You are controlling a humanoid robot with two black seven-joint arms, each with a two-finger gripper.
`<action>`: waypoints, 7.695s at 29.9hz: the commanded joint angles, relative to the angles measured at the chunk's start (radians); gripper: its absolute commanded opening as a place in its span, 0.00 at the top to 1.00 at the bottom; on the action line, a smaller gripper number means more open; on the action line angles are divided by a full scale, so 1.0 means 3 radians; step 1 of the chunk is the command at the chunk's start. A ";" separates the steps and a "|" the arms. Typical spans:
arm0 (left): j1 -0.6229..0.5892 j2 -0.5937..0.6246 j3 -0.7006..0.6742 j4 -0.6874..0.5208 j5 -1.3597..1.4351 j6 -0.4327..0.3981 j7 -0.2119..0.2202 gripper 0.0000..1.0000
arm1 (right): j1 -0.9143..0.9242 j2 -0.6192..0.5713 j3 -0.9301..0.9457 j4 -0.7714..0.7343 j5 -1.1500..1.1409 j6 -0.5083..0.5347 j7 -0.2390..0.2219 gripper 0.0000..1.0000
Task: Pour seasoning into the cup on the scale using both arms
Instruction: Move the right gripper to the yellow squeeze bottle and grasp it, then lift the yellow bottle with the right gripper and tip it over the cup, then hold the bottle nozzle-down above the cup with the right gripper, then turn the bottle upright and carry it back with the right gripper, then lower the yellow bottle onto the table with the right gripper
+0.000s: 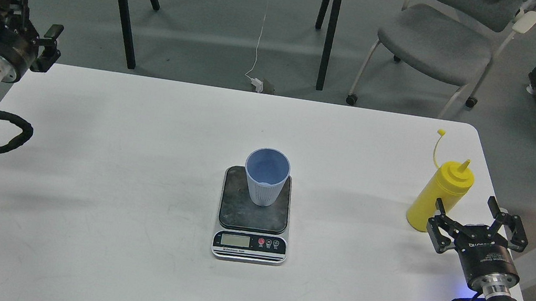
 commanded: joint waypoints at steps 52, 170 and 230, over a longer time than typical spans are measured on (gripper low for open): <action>0.0043 0.0026 0.0015 -0.0005 0.0026 0.0000 0.0000 0.06 | 0.0773 0.0185 -0.0264 -0.0779 -0.0931 0.0000 0.0498 0.60; 0.0002 -0.0312 0.0010 -0.0005 0.0001 0.0000 0.0000 0.06 | 0.0790 -0.0317 -0.0162 0.0587 -0.0246 0.0000 0.0401 0.72; -0.0039 -0.0312 0.0143 -0.0030 0.0016 0.0000 0.0000 0.06 | 0.0206 0.0492 -0.0059 -0.0359 -0.0338 0.0000 0.0549 0.04</action>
